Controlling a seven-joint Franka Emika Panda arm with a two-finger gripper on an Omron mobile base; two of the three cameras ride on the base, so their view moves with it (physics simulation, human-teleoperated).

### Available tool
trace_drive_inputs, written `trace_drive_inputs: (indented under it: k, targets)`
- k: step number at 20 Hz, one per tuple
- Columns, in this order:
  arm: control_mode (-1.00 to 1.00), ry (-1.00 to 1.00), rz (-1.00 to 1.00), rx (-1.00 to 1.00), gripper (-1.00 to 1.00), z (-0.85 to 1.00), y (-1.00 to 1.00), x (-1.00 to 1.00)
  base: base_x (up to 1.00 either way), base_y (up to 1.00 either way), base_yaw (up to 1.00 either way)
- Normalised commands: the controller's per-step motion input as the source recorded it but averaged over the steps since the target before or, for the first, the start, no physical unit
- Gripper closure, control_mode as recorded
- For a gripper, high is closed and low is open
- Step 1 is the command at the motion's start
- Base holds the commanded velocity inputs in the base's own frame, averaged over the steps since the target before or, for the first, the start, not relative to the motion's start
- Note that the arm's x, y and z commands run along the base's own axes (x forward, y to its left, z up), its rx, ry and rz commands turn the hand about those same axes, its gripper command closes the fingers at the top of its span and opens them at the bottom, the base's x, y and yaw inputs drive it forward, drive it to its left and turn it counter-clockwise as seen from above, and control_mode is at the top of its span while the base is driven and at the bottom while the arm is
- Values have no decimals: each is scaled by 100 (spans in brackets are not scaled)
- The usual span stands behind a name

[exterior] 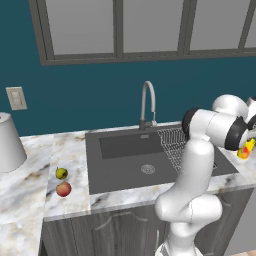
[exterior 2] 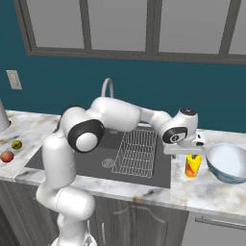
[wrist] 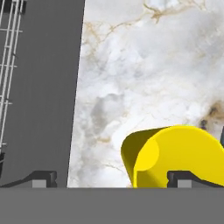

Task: Remove the pear and peach from the sink. Then move the bowl and cup from the counter to the sink for washing.

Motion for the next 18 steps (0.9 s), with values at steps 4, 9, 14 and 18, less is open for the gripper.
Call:
trace_drive_inputs:
  k: [4,9,14,18]
  targets:
    - [-100,2,0,0,-100,-13,-6,10,0,0,0]
    - [-100,2,0,0,-100,-12,-7,12,0,0,0]
    - [-100,1,0,0,-100,-7,-8,13,0,0,0]
    - [-100,0,0,0,-100,-2,-9,10,0,0,0]
